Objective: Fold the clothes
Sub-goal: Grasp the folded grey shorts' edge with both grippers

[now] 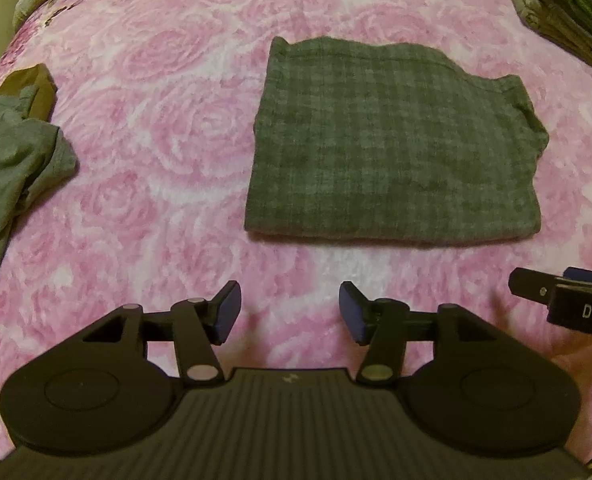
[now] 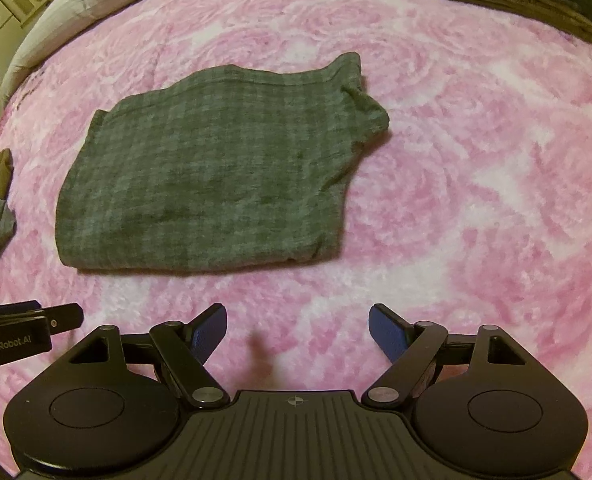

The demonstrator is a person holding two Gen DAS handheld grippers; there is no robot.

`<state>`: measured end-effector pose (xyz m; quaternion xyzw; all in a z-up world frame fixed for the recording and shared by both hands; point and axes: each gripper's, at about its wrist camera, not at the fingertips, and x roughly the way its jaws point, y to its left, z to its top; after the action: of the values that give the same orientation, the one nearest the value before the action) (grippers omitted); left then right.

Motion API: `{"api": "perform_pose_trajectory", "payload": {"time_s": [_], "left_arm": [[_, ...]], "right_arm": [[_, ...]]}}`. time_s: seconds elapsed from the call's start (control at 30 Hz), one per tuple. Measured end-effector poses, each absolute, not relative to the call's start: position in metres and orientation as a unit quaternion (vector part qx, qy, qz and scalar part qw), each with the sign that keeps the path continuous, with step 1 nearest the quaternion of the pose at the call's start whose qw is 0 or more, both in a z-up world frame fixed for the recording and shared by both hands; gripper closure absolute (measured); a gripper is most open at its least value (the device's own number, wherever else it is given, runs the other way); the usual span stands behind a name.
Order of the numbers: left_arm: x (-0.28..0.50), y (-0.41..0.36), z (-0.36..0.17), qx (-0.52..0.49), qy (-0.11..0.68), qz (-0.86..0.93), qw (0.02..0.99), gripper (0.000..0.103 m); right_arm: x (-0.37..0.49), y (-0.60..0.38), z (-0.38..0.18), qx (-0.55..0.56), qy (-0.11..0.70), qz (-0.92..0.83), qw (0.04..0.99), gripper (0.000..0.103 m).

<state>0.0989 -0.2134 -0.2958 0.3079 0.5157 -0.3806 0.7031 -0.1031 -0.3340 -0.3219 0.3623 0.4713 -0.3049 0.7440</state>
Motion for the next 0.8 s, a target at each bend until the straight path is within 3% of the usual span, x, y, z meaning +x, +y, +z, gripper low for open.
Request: {"api": "perform_pose_trajectory", "payload": {"time_s": [0.3, 0.57, 0.73, 0.8], "left_arm": [[0.175, -0.200, -0.286, 0.152, 0.528, -0.451, 0.703, 0.051], [0.246, -0.216, -0.335, 0.024, 0.590, -0.460, 0.663, 0.045], [0.261, -0.234, -0.359, -0.010, 0.607, -0.496, 0.621, 0.057], [0.263, -0.244, -0.368, -0.012, 0.611, -0.510, 0.605, 0.061]], "right_arm": [[-0.137, -0.386, -0.327, 0.503, 0.326, -0.270, 0.754, 0.022], [-0.140, -0.439, -0.365, 0.583, 0.258, -0.249, 0.729, 0.023], [-0.125, -0.459, -0.381, 0.599, 0.226, -0.209, 0.739, 0.023], [-0.116, -0.466, -0.386, 0.599, 0.223, -0.192, 0.745, 0.028]]}}
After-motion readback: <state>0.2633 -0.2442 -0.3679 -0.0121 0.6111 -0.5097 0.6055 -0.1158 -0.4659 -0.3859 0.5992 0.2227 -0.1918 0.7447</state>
